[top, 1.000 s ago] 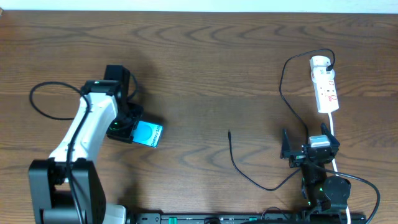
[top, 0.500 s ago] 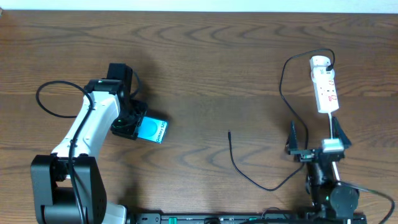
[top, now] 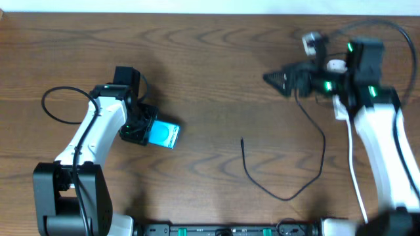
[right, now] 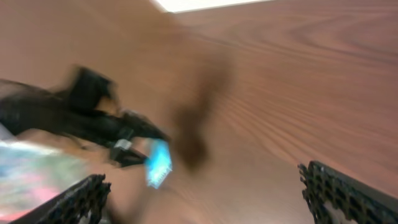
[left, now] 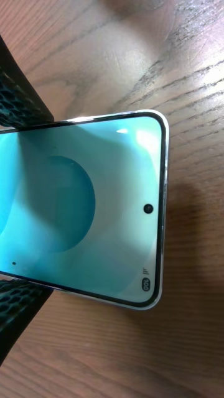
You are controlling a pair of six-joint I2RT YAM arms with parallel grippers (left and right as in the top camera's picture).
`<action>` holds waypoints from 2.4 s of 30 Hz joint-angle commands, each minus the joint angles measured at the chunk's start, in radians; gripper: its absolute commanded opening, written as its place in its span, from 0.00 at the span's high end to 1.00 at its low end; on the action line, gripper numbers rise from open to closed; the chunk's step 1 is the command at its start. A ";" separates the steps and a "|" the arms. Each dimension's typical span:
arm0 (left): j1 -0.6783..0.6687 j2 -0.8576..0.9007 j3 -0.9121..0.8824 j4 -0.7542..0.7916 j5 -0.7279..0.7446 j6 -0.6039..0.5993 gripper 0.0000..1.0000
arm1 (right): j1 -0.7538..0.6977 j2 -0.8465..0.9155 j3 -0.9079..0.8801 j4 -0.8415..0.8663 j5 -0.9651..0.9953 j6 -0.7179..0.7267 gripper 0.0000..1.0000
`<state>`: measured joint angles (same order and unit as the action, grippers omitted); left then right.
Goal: Plug charger to phone and switch on socket
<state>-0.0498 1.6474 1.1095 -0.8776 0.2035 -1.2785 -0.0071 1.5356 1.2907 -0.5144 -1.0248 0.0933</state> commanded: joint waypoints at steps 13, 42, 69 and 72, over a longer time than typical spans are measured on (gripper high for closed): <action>-0.002 -0.003 0.000 0.025 0.077 -0.340 0.93 | 0.351 0.566 0.076 0.751 -0.257 0.853 0.01; -0.002 -0.003 0.000 0.163 0.159 -0.444 0.93 | 0.592 0.567 0.074 0.630 -0.014 0.735 0.01; -0.001 -0.003 0.000 0.190 0.230 -0.454 0.93 | 0.626 0.567 0.074 0.585 0.005 0.702 0.18; -0.001 -0.003 0.000 0.191 0.230 -0.455 0.93 | 0.623 0.567 0.074 0.585 0.002 0.697 0.22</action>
<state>-0.0448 1.6478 1.1053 -0.6899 0.3981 -1.7283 0.6147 2.1033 1.3621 0.0742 -1.0248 0.8101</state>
